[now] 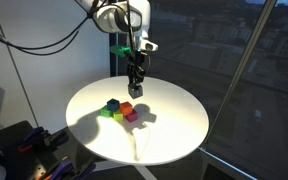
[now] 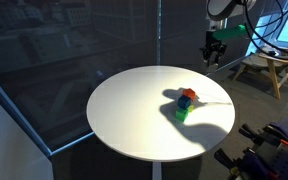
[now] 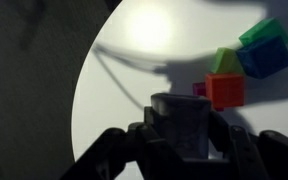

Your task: Remove the gray block from the stack and place it on the table

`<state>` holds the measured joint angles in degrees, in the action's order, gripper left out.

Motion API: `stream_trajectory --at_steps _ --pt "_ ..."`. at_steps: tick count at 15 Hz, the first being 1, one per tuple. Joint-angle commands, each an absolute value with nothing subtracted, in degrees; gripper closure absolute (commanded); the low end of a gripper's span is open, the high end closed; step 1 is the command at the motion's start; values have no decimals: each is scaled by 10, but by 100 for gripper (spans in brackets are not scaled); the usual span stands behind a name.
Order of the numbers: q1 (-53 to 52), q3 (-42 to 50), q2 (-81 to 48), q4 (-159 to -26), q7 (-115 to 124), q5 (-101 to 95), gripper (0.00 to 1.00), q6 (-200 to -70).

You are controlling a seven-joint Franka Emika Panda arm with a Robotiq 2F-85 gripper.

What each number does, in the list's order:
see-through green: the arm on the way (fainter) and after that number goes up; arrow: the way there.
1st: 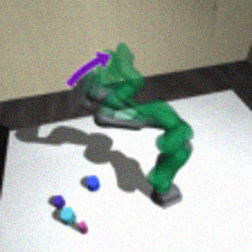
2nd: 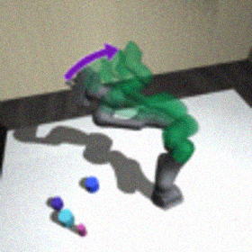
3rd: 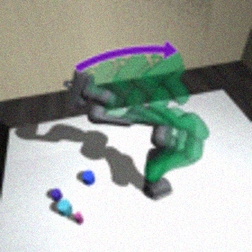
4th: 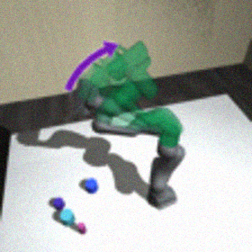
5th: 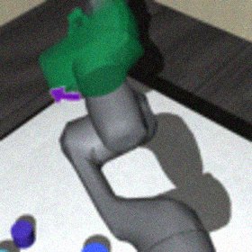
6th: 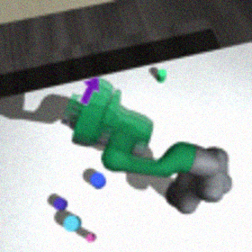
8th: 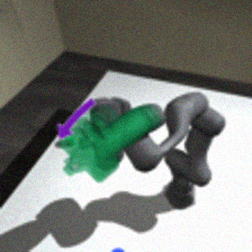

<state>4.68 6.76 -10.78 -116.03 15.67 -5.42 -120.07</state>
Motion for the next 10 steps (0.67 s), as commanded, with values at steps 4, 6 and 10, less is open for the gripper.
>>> stream_trajectory --at_steps 4,6,10 --pt "61 80 -141 -1160 148 -47 71 -1205" --pt "64 83 -154 -1157 150 -48 71 -1205" --pt "64 89 -171 -1154 152 -48 71 -1199"
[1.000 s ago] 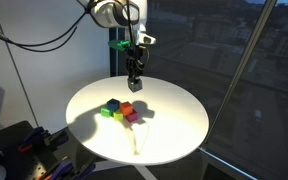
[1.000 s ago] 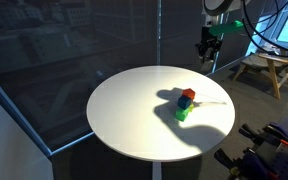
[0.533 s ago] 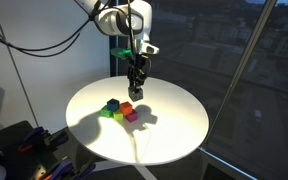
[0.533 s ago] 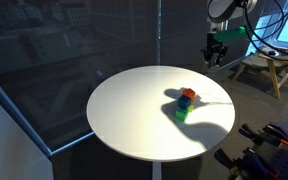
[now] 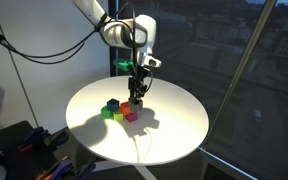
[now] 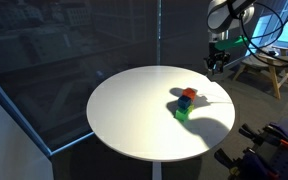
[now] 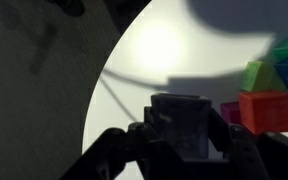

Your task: Remove the gray block from the stack and place it on the table

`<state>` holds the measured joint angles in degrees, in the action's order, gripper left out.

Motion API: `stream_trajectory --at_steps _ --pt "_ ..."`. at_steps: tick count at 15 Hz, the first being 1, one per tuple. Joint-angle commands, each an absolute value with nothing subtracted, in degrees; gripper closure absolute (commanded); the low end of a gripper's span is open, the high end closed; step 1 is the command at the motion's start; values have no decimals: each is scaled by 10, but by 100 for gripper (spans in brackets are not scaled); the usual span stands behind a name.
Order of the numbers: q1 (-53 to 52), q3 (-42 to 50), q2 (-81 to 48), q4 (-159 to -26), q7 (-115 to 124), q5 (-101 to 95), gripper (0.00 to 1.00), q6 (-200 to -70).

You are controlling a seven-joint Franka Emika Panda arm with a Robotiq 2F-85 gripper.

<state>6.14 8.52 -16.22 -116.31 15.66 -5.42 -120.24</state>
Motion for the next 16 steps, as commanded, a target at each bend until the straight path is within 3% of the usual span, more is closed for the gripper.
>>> stream_trajectory --at_steps 1,2,12,13,16 --pt "60 88 -166 -1162 156 -53 71 -1201" --pt "60 89 -169 -1162 156 -53 46 -1201" --pt "59 88 -171 -1162 156 -54 46 -1201" --pt "59 88 -171 -1162 156 -54 71 -1201" --pt "58 87 -167 -1175 157 -50 71 -1232"
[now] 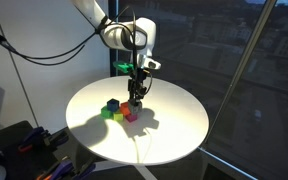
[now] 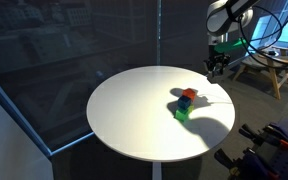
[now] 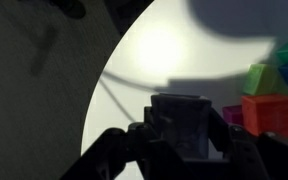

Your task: Remove the gray block from the stack and place it on the table

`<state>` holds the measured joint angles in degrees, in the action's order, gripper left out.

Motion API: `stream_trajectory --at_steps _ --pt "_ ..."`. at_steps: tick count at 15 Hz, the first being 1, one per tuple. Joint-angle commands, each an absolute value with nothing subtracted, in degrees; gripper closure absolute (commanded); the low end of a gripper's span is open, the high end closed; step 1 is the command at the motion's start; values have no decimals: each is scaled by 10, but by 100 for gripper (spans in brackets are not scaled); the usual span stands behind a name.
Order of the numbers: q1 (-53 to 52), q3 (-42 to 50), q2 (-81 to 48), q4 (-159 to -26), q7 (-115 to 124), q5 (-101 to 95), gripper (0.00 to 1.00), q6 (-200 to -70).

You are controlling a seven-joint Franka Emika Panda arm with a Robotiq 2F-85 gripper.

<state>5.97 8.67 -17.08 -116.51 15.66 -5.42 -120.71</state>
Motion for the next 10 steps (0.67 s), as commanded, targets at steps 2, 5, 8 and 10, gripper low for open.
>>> stream_trajectory --at_steps 2,5,8,10 --pt "59 86 -169 -1181 154 -47 71 -1256" --pt "60 86 -179 -1183 151 -43 71 -1287" --pt "61 86 -199 -1179 149 -39 71 -1311" --pt "61 86 -216 -1173 147 -37 71 -1320"
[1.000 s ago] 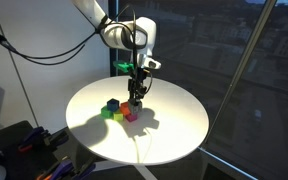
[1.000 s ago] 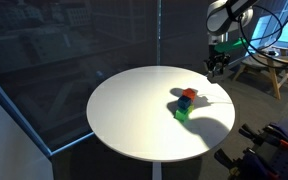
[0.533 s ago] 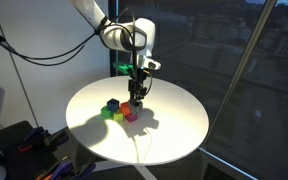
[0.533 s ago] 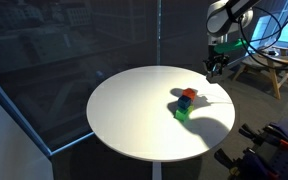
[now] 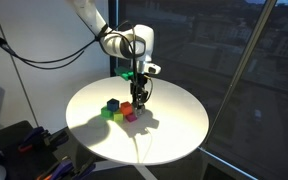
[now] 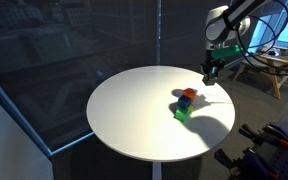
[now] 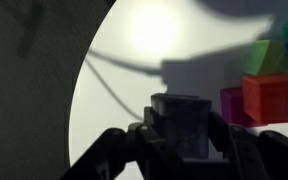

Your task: Remove the gray block from the stack and place it on the table

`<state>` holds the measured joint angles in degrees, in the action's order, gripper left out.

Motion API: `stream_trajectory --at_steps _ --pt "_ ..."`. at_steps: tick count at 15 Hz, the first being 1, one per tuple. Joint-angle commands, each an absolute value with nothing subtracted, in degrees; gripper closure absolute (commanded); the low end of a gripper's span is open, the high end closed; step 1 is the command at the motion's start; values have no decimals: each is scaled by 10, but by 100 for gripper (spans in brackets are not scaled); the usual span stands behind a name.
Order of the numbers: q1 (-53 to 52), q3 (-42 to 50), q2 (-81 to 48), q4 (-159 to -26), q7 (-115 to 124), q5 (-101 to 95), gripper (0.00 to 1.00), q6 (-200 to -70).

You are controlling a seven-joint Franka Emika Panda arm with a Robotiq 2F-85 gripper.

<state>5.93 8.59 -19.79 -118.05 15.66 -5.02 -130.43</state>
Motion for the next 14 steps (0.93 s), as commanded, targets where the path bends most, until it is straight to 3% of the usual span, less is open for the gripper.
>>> stream_trajectory --at_steps 1,14 --pt "62 87 -226 -1170 147 -37 71 -1323" --pt "68 90 -291 -1148 137 -26 71 -1342"
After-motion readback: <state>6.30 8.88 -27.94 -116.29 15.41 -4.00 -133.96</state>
